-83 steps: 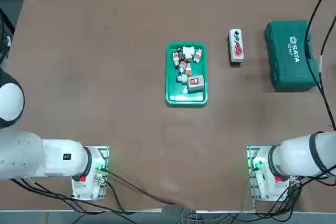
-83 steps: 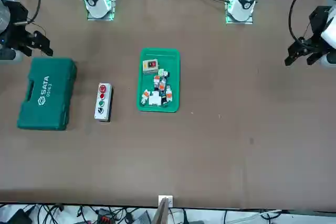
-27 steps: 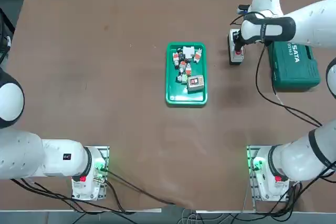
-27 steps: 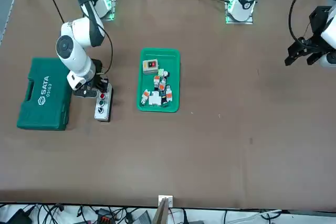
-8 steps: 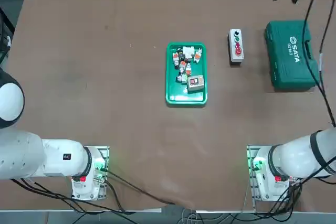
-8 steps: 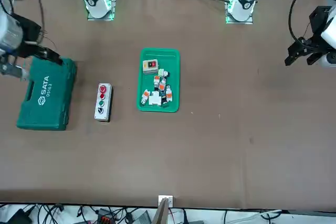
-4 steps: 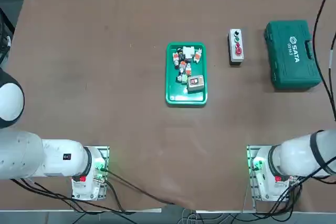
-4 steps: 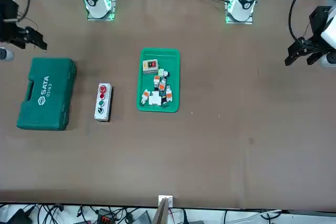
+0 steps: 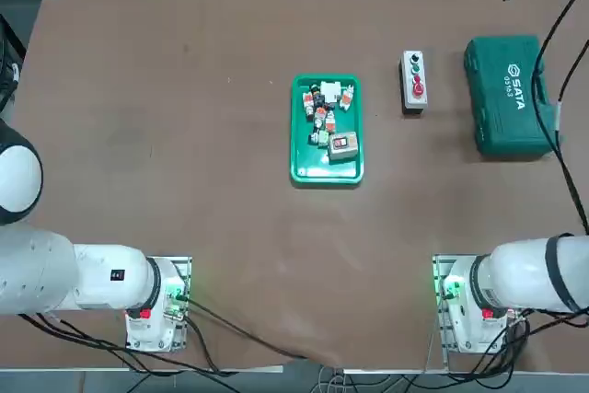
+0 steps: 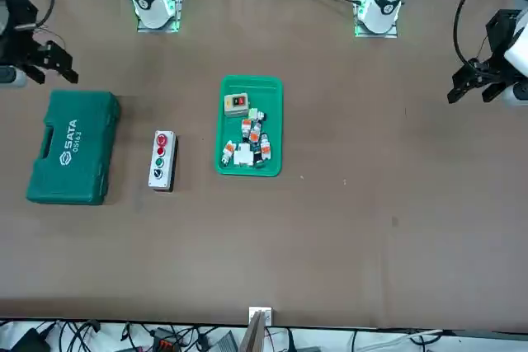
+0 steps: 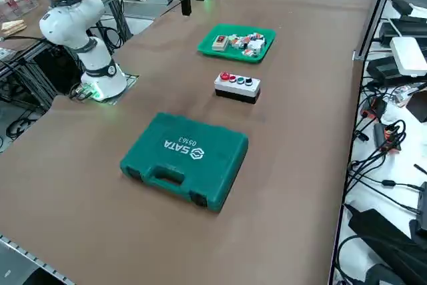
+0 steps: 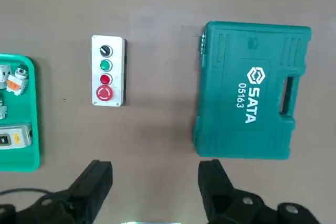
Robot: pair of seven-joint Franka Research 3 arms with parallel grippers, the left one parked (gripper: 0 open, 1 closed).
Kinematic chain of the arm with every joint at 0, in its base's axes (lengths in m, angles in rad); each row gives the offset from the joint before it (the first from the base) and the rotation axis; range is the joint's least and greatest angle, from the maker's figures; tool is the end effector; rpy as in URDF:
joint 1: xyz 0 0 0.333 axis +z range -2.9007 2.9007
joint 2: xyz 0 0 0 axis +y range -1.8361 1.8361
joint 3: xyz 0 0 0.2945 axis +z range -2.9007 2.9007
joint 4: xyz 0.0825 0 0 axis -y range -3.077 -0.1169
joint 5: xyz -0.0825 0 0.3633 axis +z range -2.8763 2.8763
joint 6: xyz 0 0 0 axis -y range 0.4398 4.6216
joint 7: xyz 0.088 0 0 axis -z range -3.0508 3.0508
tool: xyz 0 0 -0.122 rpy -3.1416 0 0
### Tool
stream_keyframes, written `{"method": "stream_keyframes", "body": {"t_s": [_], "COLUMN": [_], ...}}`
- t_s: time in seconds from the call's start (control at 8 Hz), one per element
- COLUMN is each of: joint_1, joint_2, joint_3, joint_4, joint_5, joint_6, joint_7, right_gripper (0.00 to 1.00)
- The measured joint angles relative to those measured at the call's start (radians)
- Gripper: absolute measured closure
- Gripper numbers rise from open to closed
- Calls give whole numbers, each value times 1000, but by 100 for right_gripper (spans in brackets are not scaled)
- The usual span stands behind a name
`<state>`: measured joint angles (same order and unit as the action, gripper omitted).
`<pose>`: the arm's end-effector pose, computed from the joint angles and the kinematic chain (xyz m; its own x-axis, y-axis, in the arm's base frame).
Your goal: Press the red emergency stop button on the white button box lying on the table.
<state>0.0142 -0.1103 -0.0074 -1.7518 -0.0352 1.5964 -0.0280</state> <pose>0.5002 -0.0010 0.5656 0.9983 0.0358 -0.0460 0.0373 -0.9988 0.0330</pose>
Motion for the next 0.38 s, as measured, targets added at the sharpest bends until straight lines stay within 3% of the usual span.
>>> {"method": "stream_keyframes", "body": {"t_s": [0.38], "joint_1": [43], "joint_2": [-7], "joint_3": [-34], "joint_4": [-5], "joint_5": [0], "joint_6": [5], "joint_7": [18], "right_gripper": [0]}}
